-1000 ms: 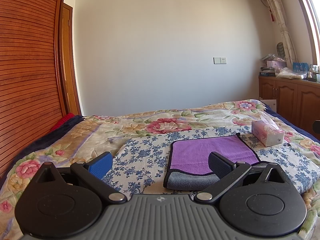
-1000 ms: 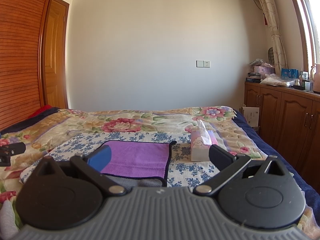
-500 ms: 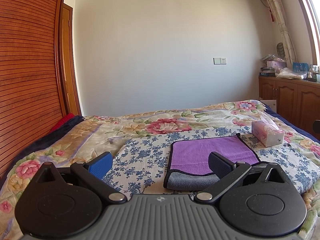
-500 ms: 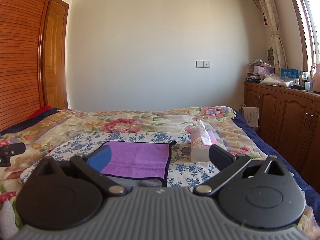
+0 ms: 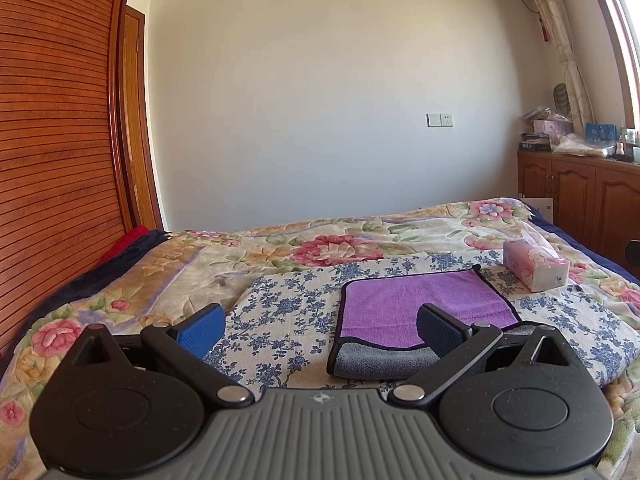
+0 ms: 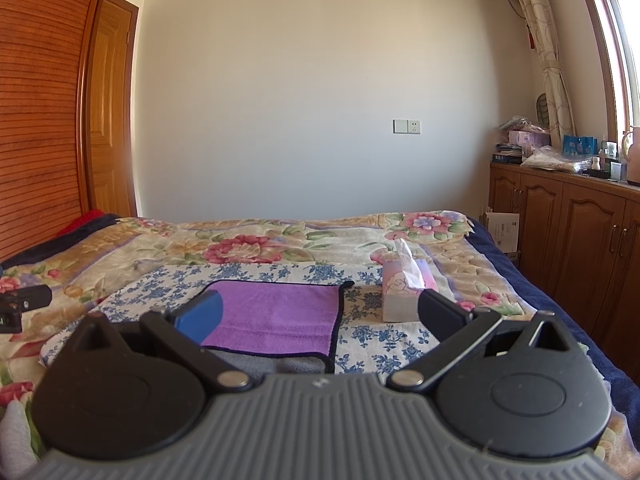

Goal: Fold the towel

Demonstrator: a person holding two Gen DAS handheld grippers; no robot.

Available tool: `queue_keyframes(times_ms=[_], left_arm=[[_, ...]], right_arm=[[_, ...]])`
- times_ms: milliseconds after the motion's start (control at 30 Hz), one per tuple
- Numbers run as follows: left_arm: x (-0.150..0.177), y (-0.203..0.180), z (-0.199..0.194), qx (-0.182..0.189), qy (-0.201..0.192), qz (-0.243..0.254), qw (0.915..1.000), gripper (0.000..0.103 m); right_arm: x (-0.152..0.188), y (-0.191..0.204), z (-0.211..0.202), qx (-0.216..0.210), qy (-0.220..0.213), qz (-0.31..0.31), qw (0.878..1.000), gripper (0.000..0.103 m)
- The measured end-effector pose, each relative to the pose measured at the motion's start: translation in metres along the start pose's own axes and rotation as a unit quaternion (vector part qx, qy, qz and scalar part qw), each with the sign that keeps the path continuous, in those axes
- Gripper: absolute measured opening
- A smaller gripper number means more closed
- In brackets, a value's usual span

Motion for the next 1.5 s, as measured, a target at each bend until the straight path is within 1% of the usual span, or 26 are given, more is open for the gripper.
queue_keyframes(times_ms=[167, 633, 1067, 1500], left_arm=[[0.001, -0.002, 0.004, -0.001, 0.007, 0.002, 1.0000, 0.103], [0.008, -0.003, 0.030, 0.002, 0.046, 0.012, 0.9989, 0.103], [0.008, -0.012, 0.050, 0.007, 0.053, 0.029, 0.9981, 0.103], [0.010, -0.017, 0.076, 0.021, 0.073, 0.028, 0.9967, 0.103]], right_arm=[[0.003, 0.001, 0.005, -0.002, 0.011, 0.001, 1.000, 0.103], [0.006, 0.010, 0.022, -0.007, 0.041, -0.013, 0.999, 0.103], [0.013, 0.011, 0.043, -0.009, 0.072, -0.013, 0.997, 0.103], [0.017, 0.012, 0.066, -0.014, 0.096, -0.013, 0.995, 0.103]])
Point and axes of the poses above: each gripper's, at about its wrist camera, not at the fingertips, and z roughly the way its jaws point, y to its left, x to its underside, the point moved 6 cm from there along z, roughly the way its jaws point, and after that the axes turned 5 degrees about y, right-handed, at the moved point
